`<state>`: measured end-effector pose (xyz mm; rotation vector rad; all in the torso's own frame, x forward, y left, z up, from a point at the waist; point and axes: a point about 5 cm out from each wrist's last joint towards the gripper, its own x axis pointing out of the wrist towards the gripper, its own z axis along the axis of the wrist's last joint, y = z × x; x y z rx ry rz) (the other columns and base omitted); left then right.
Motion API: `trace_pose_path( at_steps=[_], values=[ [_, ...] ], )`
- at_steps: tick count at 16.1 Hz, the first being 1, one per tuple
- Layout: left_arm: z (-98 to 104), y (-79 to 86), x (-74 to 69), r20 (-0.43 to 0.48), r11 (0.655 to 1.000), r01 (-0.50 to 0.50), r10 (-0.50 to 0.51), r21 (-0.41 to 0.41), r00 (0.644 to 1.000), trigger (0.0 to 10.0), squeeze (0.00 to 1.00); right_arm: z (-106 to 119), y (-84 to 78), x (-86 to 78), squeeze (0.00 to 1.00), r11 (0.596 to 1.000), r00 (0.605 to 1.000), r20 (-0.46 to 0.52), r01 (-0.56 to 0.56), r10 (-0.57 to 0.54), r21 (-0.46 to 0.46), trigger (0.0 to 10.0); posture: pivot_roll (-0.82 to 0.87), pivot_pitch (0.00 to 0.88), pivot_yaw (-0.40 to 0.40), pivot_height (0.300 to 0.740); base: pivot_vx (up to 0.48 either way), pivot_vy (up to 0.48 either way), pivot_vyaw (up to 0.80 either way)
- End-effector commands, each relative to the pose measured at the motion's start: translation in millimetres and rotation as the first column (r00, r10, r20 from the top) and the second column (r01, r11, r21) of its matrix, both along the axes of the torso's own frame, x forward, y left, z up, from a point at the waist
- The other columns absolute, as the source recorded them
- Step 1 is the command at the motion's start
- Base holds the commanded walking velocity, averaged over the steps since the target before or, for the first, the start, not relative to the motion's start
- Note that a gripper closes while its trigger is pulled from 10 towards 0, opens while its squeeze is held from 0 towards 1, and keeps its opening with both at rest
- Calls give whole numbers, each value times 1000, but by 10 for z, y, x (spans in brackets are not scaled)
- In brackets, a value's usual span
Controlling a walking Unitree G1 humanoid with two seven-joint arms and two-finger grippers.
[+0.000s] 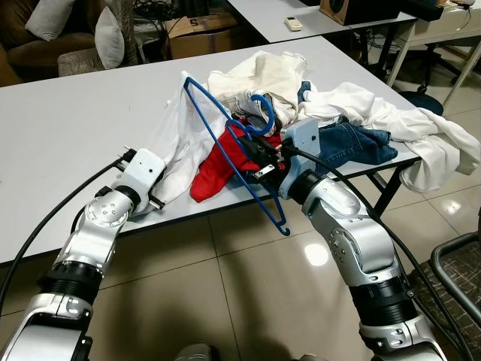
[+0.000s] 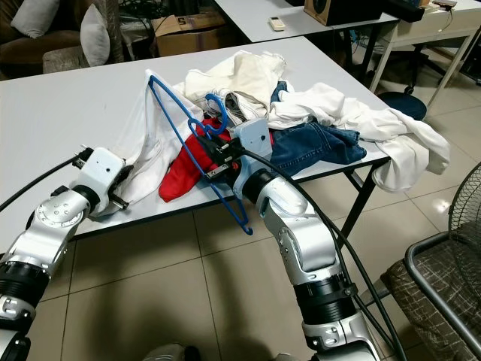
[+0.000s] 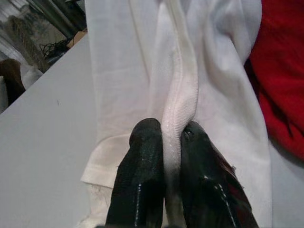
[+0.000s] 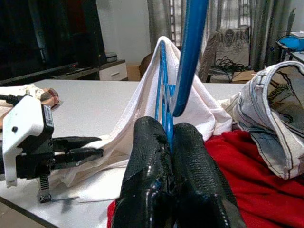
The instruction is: Hang hanger
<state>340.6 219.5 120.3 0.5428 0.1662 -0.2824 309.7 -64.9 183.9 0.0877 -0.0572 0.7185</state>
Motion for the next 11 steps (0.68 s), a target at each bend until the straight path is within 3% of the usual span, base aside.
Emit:
trace_pose_path(
  at_steps=[1, 4, 7, 11],
  values=[
    [75, 44, 29, 12, 1000, 0, 0, -23, 1000, 0, 0, 105, -6, -1, 0, 1000, 999, 38, 7, -7, 14, 10000, -52, 28, 120, 740, 0, 0, 0],
    [230, 134, 30, 15, 994, 15, -13, -112, 1000, 0, 0, 21, -50, 2, 0, 1000, 1000, 7, 22, -22, -8, 10000, -40, 26, 114, 740, 0, 0, 0],
    [535, 338, 72, 72, 977, -32, 48, -212, 996, 0, 0, -69, -128, -41, 0, 999, 1000, -17, -1, 0, -41, 10000, -22, 25, 96, 740, 0, 0, 0],
    [778, 337, 118, 158, 975, -29, 65, -219, 985, 0, 0, -96, -158, -162, 0, 994, 996, -22, -89, 87, -59, 10000, -22, 27, 99, 740, 0, 0, 0]
  ],
)
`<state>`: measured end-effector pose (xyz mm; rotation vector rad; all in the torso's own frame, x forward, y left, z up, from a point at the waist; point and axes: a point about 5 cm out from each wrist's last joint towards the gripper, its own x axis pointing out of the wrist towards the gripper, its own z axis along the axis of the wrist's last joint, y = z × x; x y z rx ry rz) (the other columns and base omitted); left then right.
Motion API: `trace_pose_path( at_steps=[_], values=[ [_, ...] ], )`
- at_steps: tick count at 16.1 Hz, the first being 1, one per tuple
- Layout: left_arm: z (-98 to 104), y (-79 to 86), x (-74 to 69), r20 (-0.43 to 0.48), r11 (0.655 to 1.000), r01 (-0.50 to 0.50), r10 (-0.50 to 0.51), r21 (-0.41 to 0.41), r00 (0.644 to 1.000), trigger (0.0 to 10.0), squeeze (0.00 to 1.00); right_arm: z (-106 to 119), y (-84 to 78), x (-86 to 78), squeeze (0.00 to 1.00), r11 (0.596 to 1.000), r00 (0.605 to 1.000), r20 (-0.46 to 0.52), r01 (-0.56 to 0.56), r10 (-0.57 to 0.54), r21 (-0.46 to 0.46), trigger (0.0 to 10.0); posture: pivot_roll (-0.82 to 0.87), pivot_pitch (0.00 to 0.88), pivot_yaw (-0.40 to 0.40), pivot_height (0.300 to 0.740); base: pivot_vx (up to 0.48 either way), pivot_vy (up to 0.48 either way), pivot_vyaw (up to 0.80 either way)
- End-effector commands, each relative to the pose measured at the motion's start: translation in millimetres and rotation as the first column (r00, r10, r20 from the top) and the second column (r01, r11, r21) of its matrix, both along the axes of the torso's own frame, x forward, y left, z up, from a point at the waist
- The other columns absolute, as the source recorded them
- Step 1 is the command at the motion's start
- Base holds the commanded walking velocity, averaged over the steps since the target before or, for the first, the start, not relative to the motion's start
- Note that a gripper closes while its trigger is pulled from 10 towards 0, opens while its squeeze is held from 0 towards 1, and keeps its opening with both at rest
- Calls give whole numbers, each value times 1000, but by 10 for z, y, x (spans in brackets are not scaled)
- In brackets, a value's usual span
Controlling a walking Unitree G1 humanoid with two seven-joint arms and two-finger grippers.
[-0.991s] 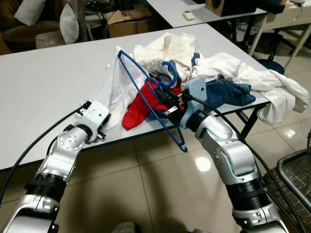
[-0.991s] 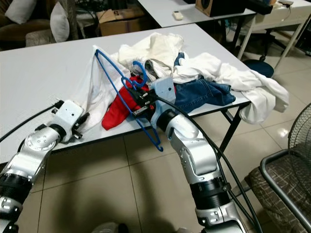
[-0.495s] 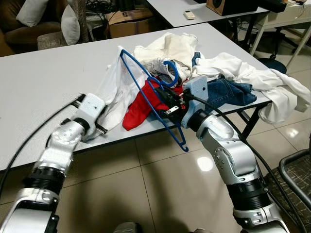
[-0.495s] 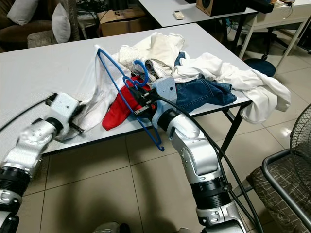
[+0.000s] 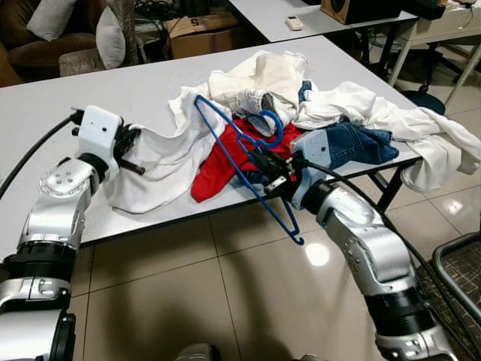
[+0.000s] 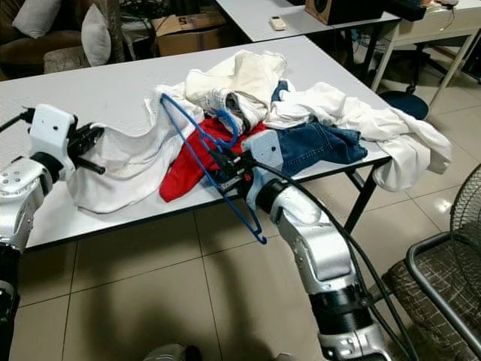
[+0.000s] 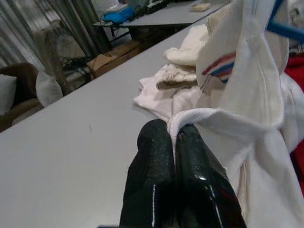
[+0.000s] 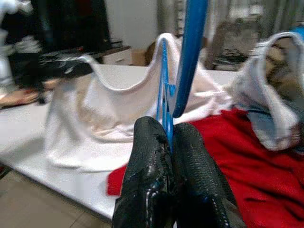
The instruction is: Hang hanger
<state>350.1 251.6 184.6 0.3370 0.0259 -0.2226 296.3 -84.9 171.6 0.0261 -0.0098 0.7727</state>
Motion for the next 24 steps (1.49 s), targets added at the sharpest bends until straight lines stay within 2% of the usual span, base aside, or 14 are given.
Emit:
trace_pose_path(
  at_steps=[1, 4, 6, 7, 8, 10, 11, 12, 13, 16, 18, 20, 22, 24],
  values=[
    [175, 0, 33, 53, 1000, -7, 7, -4, 999, 0, 0, 19, 53, -66, 0, 998, 998, -7, -70, 70, 11, 10000, -23, 28, 101, 740, 0, 0, 0],
    [283, -94, 58, 73, 999, 33, -30, -42, 997, 0, 0, -80, 130, -201, 0, 981, 980, -56, -194, 193, -20, 10000, -28, 32, 108, 740, 0, 0, 0],
    [391, -89, 74, 109, 998, 26, -19, -64, 994, 0, 0, -176, 190, -171, 0, 982, 981, -101, -172, 165, -73, 10000, -25, 34, 110, 740, 0, 0, 0],
    [454, -85, 72, 120, 997, 33, -24, -76, 992, 0, 0, -187, 160, -64, 0, 993, 996, -75, -63, 55, -100, 10000, -21, 35, 110, 740, 0, 0, 0],
    [506, -73, 63, 126, 997, 40, -32, -65, 992, 0, 0, -108, 61, 92, 0, 993, 992, -49, 114, -115, -30, 10000, -19, 33, 109, 740, 0, 0, 0],
    [534, -31, 53, 118, 999, 25, -21, -40, 993, 0, 0, -46, -127, 207, 0, 966, 965, -96, 252, -246, 58, 10000, -13, 32, 105, 740, 0, 0, 0],
    [555, 9, 51, 112, 1000, 15, -13, -14, 994, 0, 0, -156, -79, 82, 0, 996, 990, -126, 63, -70, -62, 10000, -8, 31, 107, 740, 0, 0, 0],
    [589, 36, 50, 109, 1000, 17, -16, -7, 994, 0, 0, -292, -48, -68, 0, 982, 982, -181, -89, 58, -166, 10000, -4, 30, 107, 740, 0, 0, 0],
    [638, 47, 53, 114, 1000, 24, -23, -4, 993, 0, 0, -357, -62, -128, 0, 973, 971, -225, -125, 80, -194, 10000, -3, 29, 108, 740, 0, 0, 0],
    [735, 52, 66, 125, 999, 36, -35, -8, 992, 0, 0, -359, -127, -152, 0, 970, 969, -239, -120, 68, -210, 10000, 1, 25, 115, 740, 0, 0, 0],
    [771, 30, 77, 118, 998, 68, -69, 12, 991, 0, 0, -211, -120, -185, 0, 978, 970, -199, -168, 142, -123, 10000, 1, 17, 124, 740, 0, 0, 0],
    [790, -3, 79, 110, 993, 107, -111, 49, 988, 0, 0, -152, -99, -209, 0, 975, 968, -178, -199, 179, -99, 10000, 0, 13, 125, 740, 0, 0, 0],
    [788, -90, 53, 90, 970, 204, -217, 134, 972, 0, 0, -141, -77, -174, 0, 978, 970, -176, -188, 169, -96, 10000, -1, 9, 126, 740, 0, 0, 0],
    [783, -175, 3, 95, 946, 282, -299, 158, 950, 0, 0, -166, -44, -135, 0, 977, 967, -188, -191, 172, -91, 10000, -2, 3, 121, 740, 0, 0, 0]
  ],
)
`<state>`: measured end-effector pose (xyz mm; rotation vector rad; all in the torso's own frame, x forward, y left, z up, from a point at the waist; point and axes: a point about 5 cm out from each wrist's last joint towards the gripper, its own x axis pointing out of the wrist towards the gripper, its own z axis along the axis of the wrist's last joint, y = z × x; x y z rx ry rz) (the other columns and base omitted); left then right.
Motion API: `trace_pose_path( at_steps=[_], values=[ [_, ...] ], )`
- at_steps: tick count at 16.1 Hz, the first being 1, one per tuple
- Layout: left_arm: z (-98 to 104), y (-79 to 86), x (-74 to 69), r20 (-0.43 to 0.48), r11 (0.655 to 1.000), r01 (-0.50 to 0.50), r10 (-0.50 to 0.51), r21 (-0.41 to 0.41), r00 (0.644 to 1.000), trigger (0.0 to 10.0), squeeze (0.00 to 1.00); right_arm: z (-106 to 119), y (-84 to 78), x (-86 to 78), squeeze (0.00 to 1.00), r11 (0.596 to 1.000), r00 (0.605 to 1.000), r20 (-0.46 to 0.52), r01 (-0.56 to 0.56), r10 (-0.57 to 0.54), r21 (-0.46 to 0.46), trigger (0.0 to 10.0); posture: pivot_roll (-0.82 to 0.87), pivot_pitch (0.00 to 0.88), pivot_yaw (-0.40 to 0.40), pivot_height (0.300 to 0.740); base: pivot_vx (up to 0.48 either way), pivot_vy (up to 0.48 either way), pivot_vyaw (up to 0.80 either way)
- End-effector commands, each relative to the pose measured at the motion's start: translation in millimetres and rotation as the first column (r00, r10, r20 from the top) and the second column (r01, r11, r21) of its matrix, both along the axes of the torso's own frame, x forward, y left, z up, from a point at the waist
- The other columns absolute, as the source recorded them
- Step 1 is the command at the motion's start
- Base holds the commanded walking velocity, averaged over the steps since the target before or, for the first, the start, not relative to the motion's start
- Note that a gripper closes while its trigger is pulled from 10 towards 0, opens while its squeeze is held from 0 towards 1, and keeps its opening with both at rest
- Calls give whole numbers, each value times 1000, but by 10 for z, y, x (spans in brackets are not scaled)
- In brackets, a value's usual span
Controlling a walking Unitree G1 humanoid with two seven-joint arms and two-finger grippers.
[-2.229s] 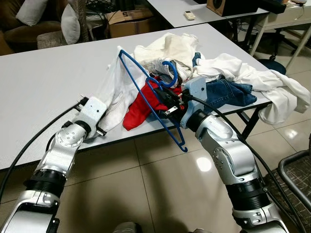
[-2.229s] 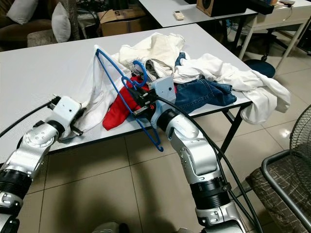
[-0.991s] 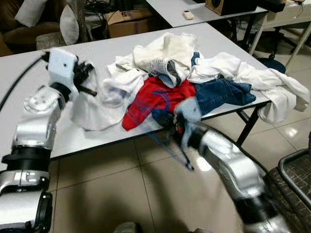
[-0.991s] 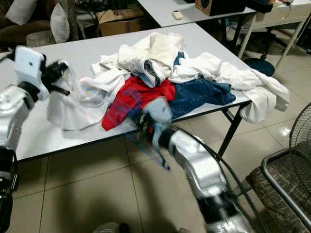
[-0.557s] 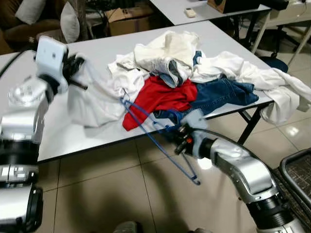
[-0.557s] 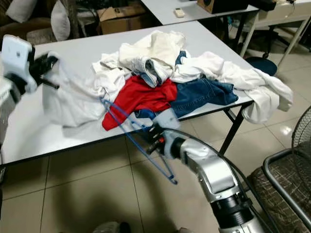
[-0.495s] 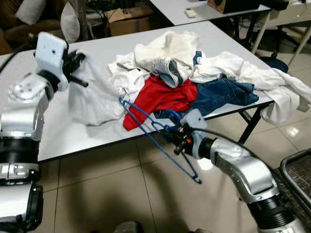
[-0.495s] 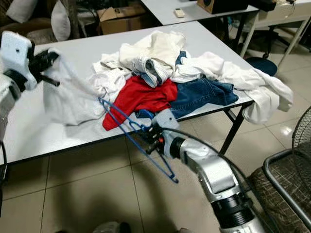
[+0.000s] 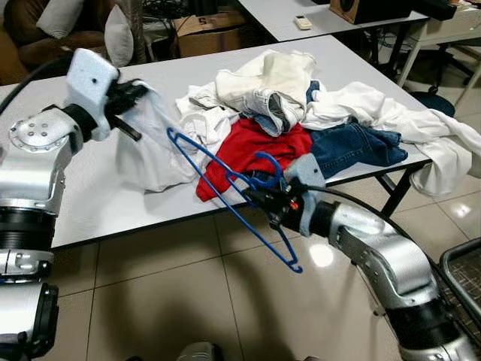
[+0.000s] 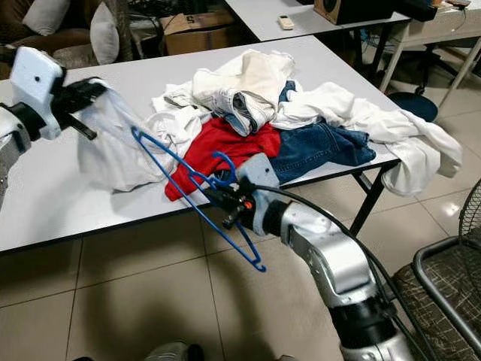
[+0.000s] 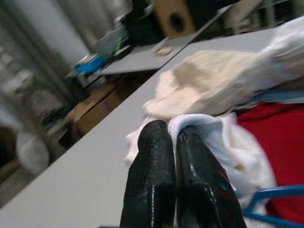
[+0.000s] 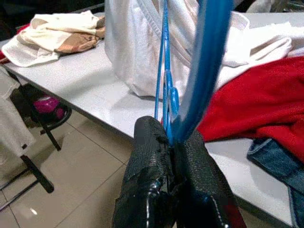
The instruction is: Hang hanger
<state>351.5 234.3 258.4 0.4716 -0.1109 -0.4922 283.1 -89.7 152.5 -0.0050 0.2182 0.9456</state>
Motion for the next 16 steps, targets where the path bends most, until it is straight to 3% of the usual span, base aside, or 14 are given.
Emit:
trace_pose_path(
  at_steps=[1, 3, 4, 6, 8, 9, 10, 11, 12, 13, 14, 15, 16],
  values=[
    [34, -63, -49, 12, 997, 69, -69, 37, 998, 0, 0, -2, 19, 48, 0, 1000, 1000, 5, 8, -8, -6, 10000, -1, 3, 119, 740, 0, 0, 0],
    [-43, -161, -174, -25, 973, 190, -188, 129, 982, 0, 0, -8, 46, 157, 0, 999, 999, -16, 40, -39, 3, 10000, 0, 2, 100, 740, 0, 0, 0],
    [-55, -178, -211, -30, 966, 219, -217, 137, 976, 0, 0, -18, 53, 167, 0, 999, 999, -29, 38, -38, 1, 10000, 0, 1, 98, 740, 0, 0, 0],
    [-126, -281, -392, -103, 912, 369, -356, 179, 929, 0, 0, -68, 80, 213, 0, 999, 997, -66, 43, -44, -15, 10000, 1, 1, 80, 740, 0, 0, 0],
    [-146, -379, -514, -128, 867, 465, -447, 181, 885, 0, 0, -177, 110, 245, 0, 998, 984, -164, 62, -65, -25, 10000, -3, 0, 69, 740, 0, 0, 0],
    [-121, -433, -549, -119, 851, 496, -482, 173, 868, 0, 0, -267, 113, 228, 0, 996, 980, -190, 43, -58, -80, 10000, -3, 0, 67, 740, 0, 0, 0],
    [-121, -433, -549, -119, 851, 496, -482, 173, 868, 0, 0, -267, 113, 228, 0, 996, 980, -190, 43, -58, -80, 10000, -3, 0, 67, 740, 0, 0, 0],
    [-99, -483, -603, -134, 831, 535, -519, 153, 844, 0, 0, -344, 95, 278, 0, 988, 972, -200, 97, -121, -122, 10000, -7, 0, 56, 740, 0, 0, 0],
    [-116, -479, -623, -158, 825, 544, -523, 152, 837, 0, 0, -322, 85, 331, 0, 983, 969, -187, 146, -164, -108, 10000, -9, 0, 52, 740, 0, 0, 0],
    [-235, -392, -650, -257, 835, 520, -471, 178, 844, 0, 0, -130, 77, 454, 0, 969, 959, -159, 244, -236, 32, 10000, -7, 0, 48, 740, 0, 0, 0],
    [-274, -343, -635, -272, 845, 491, -431, 214, 860, 0, 0, -49, 81, 472, 0, 961, 956, -165, 258, -240, 98, 10000, -7, 0, 48, 740, 0, 0, 0],
    [-263, -202, -530, -211, 882, 356, -301, 310, 930, 0, 0, 139, 66, 498, 0, 911, 942, -237, 303, -240, 281, 10000, -6, 0, 42, 740, 0, 0, 0],
    [-166, -117, -455, -122, 908, 250, -221, 337, 968, 0, 0, 151, 35, 498, 0, 871, 913, -327, 355, -244, 341, 10000, -6, 0, 42, 740, 0, 0, 0]
  ],
)
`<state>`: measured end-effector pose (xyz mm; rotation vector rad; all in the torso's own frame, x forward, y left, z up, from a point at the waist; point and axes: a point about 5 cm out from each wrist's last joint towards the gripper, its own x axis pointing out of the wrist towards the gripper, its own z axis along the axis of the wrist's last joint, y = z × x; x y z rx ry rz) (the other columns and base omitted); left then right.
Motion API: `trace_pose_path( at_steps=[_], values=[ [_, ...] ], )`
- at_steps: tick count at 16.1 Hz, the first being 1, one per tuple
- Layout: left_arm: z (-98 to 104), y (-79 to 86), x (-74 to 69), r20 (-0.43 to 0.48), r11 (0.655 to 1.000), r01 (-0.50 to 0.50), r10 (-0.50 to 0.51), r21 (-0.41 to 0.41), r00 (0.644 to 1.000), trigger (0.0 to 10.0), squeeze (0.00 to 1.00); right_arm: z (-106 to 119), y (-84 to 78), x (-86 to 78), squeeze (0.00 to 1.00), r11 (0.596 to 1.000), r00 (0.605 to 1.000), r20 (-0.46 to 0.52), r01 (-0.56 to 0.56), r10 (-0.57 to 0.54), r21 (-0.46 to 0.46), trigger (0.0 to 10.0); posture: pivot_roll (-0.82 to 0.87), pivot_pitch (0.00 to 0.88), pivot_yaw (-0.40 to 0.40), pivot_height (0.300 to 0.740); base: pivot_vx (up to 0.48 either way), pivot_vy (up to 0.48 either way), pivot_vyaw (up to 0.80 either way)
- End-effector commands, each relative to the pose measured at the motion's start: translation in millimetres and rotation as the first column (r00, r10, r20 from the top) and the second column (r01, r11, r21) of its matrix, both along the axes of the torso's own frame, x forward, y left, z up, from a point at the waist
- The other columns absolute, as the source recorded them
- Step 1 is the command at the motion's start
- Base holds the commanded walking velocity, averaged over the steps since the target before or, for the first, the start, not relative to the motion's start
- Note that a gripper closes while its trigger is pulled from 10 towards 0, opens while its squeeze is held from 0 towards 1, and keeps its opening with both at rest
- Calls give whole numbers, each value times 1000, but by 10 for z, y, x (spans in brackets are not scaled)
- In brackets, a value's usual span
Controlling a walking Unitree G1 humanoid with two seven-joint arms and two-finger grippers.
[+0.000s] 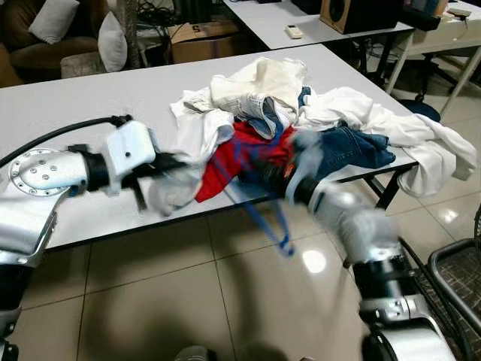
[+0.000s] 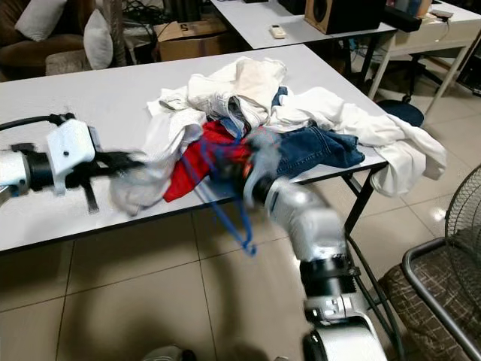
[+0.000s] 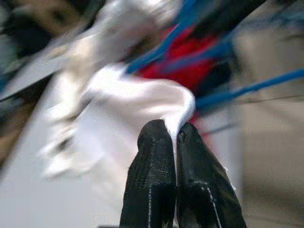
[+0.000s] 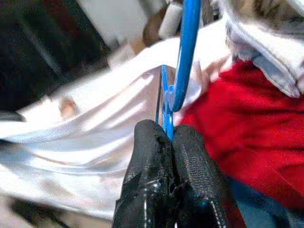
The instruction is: Hang hanger
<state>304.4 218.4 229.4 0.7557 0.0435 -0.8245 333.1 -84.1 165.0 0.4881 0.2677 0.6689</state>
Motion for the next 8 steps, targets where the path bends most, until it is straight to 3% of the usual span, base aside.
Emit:
trace_pose_path(
  at_steps=[1, 4, 5, 6, 7, 8],
  values=[
    [203, 85, 57, 132, 997, -72, 71, 7, 989, 0, 0, -59, -4, -42, 0, 999, 997, -71, -7, 9, 40, 10000, -10, 0, 38, 740, 0, 0, 0],
    [312, 156, 108, 245, 988, -156, 149, 7, 958, 0, 0, -189, 92, -150, 0, 997, 993, -85, -79, 79, -2, 10000, -9, 0, 39, 740, 0, 0, 0],
    [440, 185, 130, 356, 979, -200, 199, -35, 913, 0, 0, -156, 151, -190, 0, 993, 991, -98, -90, 97, 76, 10000, -12, 0, 40, 740, 0, 0, 0],
    [515, 168, 137, 412, 983, -176, 184, -56, 892, 0, 0, -161, 166, -178, 0, 990, 987, -149, -41, 61, 131, 10000, -11, 0, 40, 740, 0, 0, 0],
    [543, 157, 134, 437, 985, -165, 171, -53, 883, 0, 0, -156, 176, -165, 0, 988, 987, -153, -28, 51, 151, 10000, -10, 0, 39, 740, 0, 0, 0],
    [580, 153, 128, 474, 986, -162, 163, -44, 865, 0, 0, -90, 196, -150, 0, 973, 988, -145, -17, 52, 230, 10000, -8, 0, 37, 740, 0, 0, 0]
  ],
)
